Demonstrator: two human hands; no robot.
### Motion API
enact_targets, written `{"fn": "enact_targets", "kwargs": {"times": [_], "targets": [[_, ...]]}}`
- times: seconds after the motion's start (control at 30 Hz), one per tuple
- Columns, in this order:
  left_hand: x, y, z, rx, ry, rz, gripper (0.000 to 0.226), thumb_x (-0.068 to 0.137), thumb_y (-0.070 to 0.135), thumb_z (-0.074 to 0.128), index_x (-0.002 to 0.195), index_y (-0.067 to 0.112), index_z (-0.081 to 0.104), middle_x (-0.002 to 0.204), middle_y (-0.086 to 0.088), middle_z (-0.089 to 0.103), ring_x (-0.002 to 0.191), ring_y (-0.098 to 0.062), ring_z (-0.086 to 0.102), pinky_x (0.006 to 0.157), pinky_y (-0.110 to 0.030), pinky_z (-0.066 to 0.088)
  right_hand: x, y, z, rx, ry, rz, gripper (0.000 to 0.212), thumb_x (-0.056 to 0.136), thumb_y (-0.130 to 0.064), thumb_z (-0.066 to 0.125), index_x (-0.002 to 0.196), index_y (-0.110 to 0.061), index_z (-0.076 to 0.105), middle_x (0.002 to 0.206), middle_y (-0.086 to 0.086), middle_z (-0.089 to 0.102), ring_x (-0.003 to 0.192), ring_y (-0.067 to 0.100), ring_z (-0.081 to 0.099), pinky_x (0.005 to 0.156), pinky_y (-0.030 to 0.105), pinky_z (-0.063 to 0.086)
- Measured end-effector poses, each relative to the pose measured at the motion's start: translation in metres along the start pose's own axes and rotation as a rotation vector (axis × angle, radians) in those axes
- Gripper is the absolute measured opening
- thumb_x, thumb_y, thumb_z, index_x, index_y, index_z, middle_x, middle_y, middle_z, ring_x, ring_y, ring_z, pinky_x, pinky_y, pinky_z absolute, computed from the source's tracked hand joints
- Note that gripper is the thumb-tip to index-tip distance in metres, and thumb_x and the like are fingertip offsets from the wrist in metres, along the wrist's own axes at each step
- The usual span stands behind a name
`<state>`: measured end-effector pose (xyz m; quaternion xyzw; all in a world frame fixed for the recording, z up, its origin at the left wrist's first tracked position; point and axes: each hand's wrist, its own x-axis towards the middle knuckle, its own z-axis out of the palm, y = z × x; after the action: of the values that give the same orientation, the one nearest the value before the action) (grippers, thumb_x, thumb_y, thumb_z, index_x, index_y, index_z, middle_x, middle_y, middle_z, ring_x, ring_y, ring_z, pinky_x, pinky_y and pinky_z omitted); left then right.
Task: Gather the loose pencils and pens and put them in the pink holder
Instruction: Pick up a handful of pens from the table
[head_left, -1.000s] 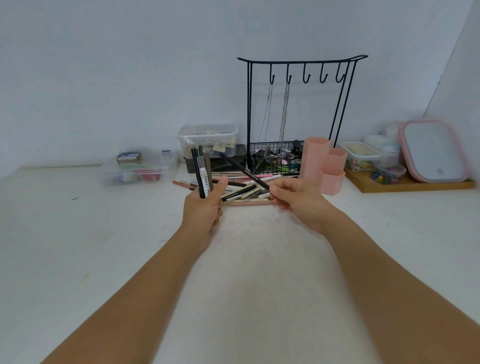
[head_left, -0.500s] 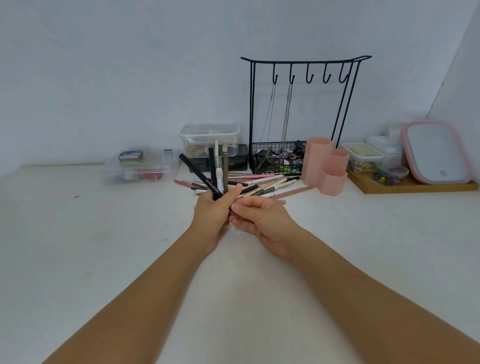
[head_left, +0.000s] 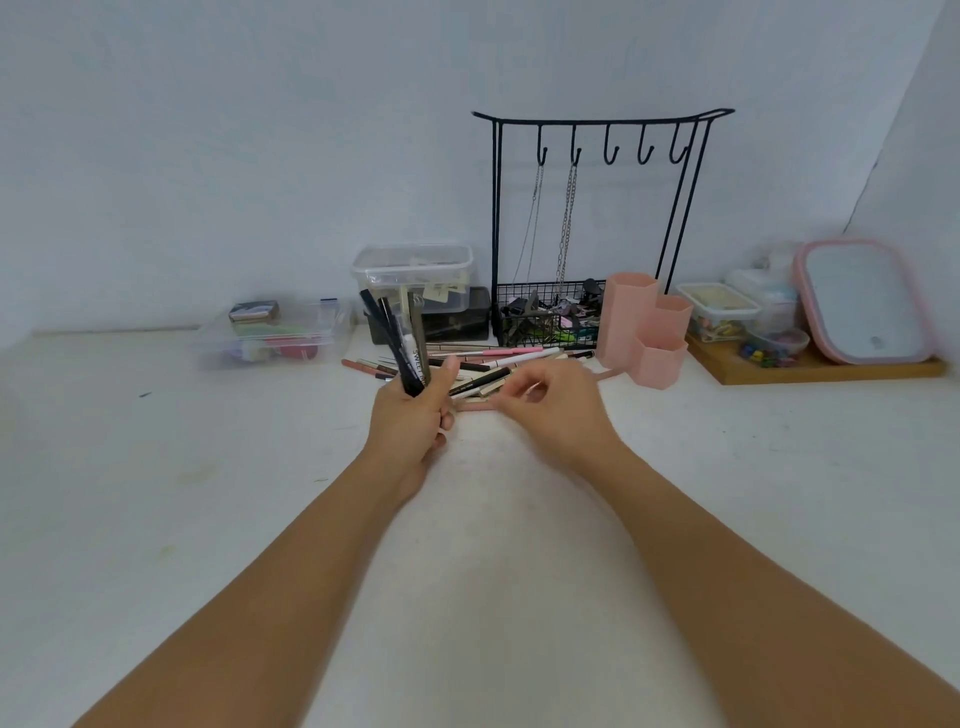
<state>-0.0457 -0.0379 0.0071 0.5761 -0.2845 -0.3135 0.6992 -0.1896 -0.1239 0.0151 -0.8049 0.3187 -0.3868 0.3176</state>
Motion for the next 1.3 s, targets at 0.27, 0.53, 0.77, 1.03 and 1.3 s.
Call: {"fn": "enact_targets", "kwargs": {"times": [0.27,0.53,0.77,1.03,1.3], "targets": [[0.0,0.002,-0.006,0.049,0.027,-0.003,0.035,0.079,0.035,0.086,0.08,0.016,0.055,0.056,0.0,0.051,0.047,-0.011,0.046,0.04,-0.021,0.033,0.013,0.041,-0.02,-0.329,-0.029,0.099,0.008,0.087,-0.017,0.075,0.094,-0.019,0.077,0.098,-0.002,0.071,0.091,0.017,0.062,0.076,0.029,0.046],[0.0,0.008,-0.006,-0.014,0.021,-0.107,0.041,0.086,0.05,0.075,0.069,0.023,0.048,0.055,0.002,0.04,0.047,-0.012,0.033,0.038,-0.022,0.021,0.016,0.038,-0.026,-0.331,-0.132,0.1,0.011,0.09,-0.009,0.072,0.098,-0.01,0.079,0.091,0.0,0.07,0.082,0.015,0.058,0.074,0.024,0.04],[0.0,0.008,-0.005,-0.021,0.037,-0.123,0.029,0.097,0.032,0.065,0.078,0.016,0.05,0.054,0.0,0.049,0.044,-0.014,0.045,0.036,-0.022,0.026,0.017,0.033,-0.048,0.282,-0.113,0.383,0.008,0.092,-0.005,0.069,0.097,-0.004,0.076,0.077,0.006,0.064,0.066,0.013,0.055,0.058,0.015,0.051],[-0.002,0.006,0.001,0.007,-0.109,-0.128,0.021,0.099,0.027,0.058,0.084,0.013,0.056,0.055,0.0,0.046,0.047,-0.014,0.045,0.038,-0.022,0.026,-0.005,-0.016,0.0,0.71,-0.317,0.356,0.006,0.097,-0.004,0.062,0.097,-0.003,0.067,0.08,0.008,0.068,0.071,0.016,0.066,0.075,0.026,0.06],[-0.008,0.008,0.005,-0.032,-0.069,-0.103,0.051,0.094,0.058,0.06,0.067,0.015,0.055,0.055,-0.004,0.049,0.045,-0.015,0.045,0.039,-0.022,0.026,-0.018,-0.031,0.017,0.472,-0.214,0.194,0.008,0.095,-0.005,0.065,0.093,-0.004,0.072,0.077,0.013,0.073,0.065,0.01,0.065,0.062,0.022,0.054]]}}
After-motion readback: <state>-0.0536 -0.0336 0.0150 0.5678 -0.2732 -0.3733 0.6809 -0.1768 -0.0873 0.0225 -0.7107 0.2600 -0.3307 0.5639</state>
